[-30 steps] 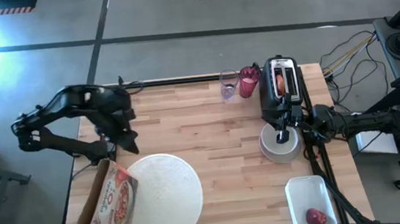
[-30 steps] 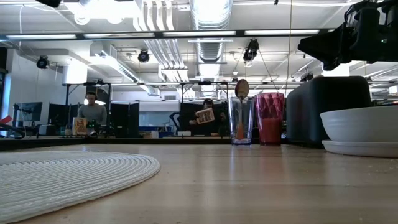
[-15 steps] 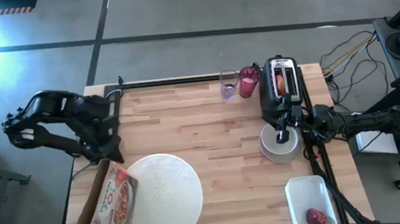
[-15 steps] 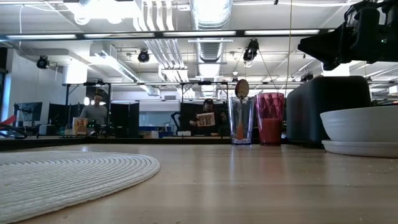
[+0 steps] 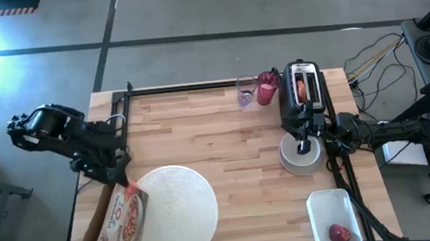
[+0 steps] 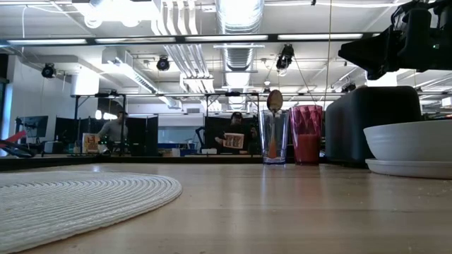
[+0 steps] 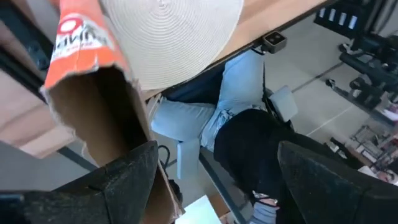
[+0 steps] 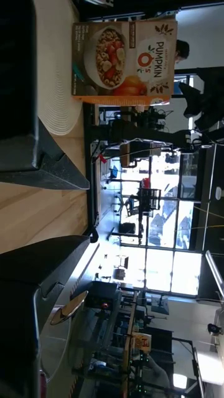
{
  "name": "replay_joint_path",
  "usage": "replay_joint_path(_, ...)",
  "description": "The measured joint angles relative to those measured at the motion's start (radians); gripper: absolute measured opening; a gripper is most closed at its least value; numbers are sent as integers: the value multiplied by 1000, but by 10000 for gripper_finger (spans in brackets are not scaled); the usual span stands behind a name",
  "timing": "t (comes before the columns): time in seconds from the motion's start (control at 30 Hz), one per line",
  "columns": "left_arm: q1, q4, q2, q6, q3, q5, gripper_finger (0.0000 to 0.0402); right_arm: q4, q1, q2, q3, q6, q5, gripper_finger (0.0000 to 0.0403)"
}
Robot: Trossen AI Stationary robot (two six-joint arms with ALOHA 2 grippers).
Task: Arrange a breakfast setting
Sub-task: Move the orange cereal box to the top left of the table
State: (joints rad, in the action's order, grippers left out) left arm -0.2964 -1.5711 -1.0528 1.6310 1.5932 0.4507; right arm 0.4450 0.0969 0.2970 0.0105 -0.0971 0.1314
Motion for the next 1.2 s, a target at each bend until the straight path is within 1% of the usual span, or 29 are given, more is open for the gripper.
replay_joint_path(0.17,-43,0,-17,64,-9,-24,315,0,0,0,0,0,0,118)
replay_joint_path(0.37,-71,0,-59,73,-50,-26,315,0,0,0,0,0,0,118)
replay_joint_path(0.5,-102,1,-72,73,-92,-51,315,0,0,0,0,0,0,118)
replay_joint_path(0.6,-124,0,-73,73,-121,-95,315,0,0,0,0,0,0,118)
replay_joint_path(0.77,-152,1,-66,74,-194,-234,315,0,0,0,0,0,0,118)
replay_joint_path(0.83,-154,0,-61,74,-233,-259,315,0,0,0,0,0,0,118)
replay_joint_path(0.9,-154,-2,-60,74,-270,-264,315,0,0,0,0,0,0,118)
replay_joint_path(1.0,-154,-12,-60,75,-309,-242,315,0,0,0,0,0,0,118)
replay_joint_path(1.13,-165,-7,-69,63,-317,-227,308,0,0,0,0,0,0,118)
replay_joint_path(1.2,-168,1,-76,54,-312,-225,299,0,0,0,0,0,0,118)
